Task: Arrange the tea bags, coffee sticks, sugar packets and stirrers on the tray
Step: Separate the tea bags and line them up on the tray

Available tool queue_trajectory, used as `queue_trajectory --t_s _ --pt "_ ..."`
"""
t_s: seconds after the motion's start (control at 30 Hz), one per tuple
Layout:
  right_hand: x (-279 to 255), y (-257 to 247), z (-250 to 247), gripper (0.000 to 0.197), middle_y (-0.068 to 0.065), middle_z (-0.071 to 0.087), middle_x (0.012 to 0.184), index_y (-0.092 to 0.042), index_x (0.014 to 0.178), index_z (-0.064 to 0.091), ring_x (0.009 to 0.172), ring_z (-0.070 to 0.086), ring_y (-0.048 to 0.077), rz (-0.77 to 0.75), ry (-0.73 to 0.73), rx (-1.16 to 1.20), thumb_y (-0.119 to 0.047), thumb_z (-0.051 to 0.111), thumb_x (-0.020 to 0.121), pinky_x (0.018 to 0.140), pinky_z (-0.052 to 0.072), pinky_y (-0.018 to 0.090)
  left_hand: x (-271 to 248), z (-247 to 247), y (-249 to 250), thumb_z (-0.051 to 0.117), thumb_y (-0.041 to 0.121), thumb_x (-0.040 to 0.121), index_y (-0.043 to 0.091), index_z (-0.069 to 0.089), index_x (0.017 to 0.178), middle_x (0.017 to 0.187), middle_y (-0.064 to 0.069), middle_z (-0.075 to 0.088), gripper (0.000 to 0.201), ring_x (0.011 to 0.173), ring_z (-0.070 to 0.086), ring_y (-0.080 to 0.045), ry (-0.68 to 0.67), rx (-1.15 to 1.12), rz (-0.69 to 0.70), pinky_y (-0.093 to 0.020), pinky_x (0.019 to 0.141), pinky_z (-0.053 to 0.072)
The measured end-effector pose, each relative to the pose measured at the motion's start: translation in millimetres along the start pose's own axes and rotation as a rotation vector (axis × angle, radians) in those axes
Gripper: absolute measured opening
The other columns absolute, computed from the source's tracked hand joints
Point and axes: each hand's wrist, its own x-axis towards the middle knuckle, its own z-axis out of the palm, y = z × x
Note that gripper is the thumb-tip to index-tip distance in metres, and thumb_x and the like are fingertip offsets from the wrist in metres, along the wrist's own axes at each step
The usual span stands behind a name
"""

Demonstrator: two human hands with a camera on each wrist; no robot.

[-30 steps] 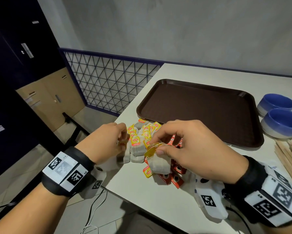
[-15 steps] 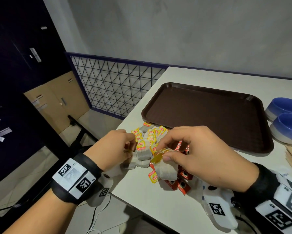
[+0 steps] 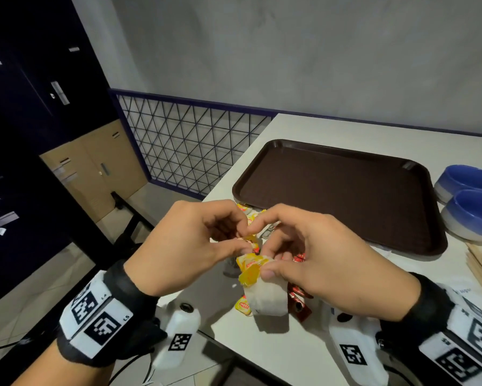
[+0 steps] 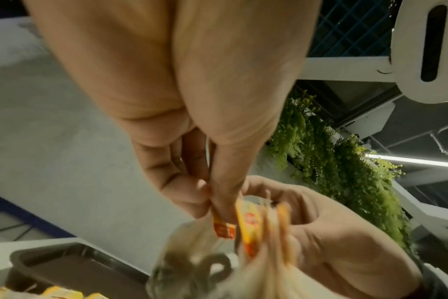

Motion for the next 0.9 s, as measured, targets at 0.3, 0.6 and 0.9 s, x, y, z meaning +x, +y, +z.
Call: queue_trajectory --t_s 0.3,0.6,0.9 --pt "2 5 -10 0.027 -0.016 0.074 0.083 -0.035 0.104 0.078 0.081 0.069 0.002 0.046 0.150 -0.100 -0.023 0.087 0.082 0.075 0.052 0.014 9 11 6 0.087 0.012 0.073 0.011 0.071 0.087 0.084 -0.013 0.073 0.021 0.081 0.072 -0.030 0.048 -0.288 -0.037 -0.040 0.080 0.062" --pt "-7 1 -39 0.010 -0.015 0.078 0.089 -0.032 0.094 0.080 0.086 0.074 0.005 0.055 0.248 0.017 -0.027 0.083 0.086 0.082 0.060 0.033 42 21 10 0.081 0.044 0.079 0.018 0.067 0.111 0.108 -0.004 0.070 0.043 0.103 0.066 -0.030 -0.020 -0.329 0.071 -0.060 0.092 0.053" --pt "-3 -4 -76 0.019 -0.007 0.079 0.094 -0.024 0.100 0.080 0.090 0.076 0.012 0.060 0.291 0.088 -0.018 0.085 0.084 0.088 0.061 0.042 76 52 16 0.080 0.011 0.086 0.014 0.051 0.135 0.115 0.007 0.065 0.057 0.103 0.065 -0.025 -0.367 -0.575 0.082 -0.051 0.088 0.059"
